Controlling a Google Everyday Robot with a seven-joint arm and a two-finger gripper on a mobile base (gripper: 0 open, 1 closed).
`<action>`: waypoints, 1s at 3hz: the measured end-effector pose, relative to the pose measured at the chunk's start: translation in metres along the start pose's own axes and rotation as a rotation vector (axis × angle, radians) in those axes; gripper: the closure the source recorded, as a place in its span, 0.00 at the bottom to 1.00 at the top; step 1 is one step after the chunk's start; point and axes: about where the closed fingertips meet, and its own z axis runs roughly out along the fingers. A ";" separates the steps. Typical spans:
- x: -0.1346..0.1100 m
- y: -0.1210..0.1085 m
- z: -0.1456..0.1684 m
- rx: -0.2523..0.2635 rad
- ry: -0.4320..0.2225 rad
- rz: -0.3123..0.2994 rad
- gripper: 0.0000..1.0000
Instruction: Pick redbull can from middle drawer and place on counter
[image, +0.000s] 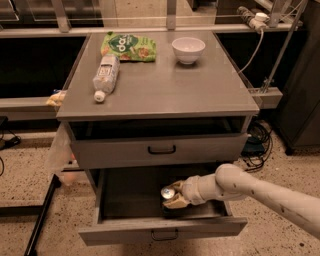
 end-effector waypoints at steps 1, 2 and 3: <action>-0.021 0.006 -0.035 -0.029 0.028 0.017 1.00; -0.053 0.003 -0.078 -0.038 0.080 0.026 1.00; -0.121 -0.003 -0.128 -0.002 0.131 -0.017 1.00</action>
Offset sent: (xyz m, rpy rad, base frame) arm -0.0118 -0.0513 0.1646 -0.1394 0.0724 -0.0060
